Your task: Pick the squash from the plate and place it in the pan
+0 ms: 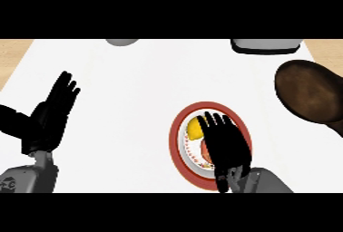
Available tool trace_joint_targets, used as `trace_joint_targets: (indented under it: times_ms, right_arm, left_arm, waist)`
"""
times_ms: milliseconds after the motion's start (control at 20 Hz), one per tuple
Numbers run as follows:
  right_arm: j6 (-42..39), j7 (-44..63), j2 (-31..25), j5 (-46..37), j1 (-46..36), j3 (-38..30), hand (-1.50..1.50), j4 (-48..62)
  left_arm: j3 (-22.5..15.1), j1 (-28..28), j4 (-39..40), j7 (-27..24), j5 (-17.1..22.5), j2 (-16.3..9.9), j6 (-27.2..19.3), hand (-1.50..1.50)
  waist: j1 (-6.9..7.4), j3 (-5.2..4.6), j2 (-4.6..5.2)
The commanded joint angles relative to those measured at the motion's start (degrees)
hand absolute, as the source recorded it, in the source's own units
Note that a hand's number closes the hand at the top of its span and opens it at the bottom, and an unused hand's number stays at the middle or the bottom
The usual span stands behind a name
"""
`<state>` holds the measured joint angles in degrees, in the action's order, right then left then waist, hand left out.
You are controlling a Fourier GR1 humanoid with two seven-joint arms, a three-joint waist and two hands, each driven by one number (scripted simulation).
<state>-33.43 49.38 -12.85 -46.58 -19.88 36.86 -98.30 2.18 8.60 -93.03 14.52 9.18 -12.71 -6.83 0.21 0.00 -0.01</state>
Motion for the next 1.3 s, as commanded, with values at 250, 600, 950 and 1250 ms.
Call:
trace_joint_targets:
  times_ms: [250,600,950,1250]
  right_arm:
    - [2.2,-8.0,1.6,-6.0,0.9,-4.2,-1.50,9.0]
    - [4.4,-12.1,5.7,-10.5,0.0,-6.3,-1.50,16.6]
    - [8.8,-19.6,5.1,-12.3,0.7,-9.5,-1.50,21.9]
    - [8.6,-21.2,8.0,-14.6,1.9,-10.7,-1.50,24.3]
  left_arm:
    - [2.3,4.7,6.7,-1.9,-0.8,0.9,1.8,0.00]
    - [2.9,0.6,3.4,-2.4,-1.3,1.6,3.2,0.00]
    - [0.6,2.7,-0.3,3.2,-4.0,4.1,-0.6,0.00]
    - [2.9,-1.0,-0.5,-0.1,-2.6,3.1,3.3,0.00]
  waist:
    - [-0.24,0.00,0.06]
    - [-0.09,0.00,0.03]
    - [-0.14,0.01,0.02]
    - [-0.08,0.00,-0.01]
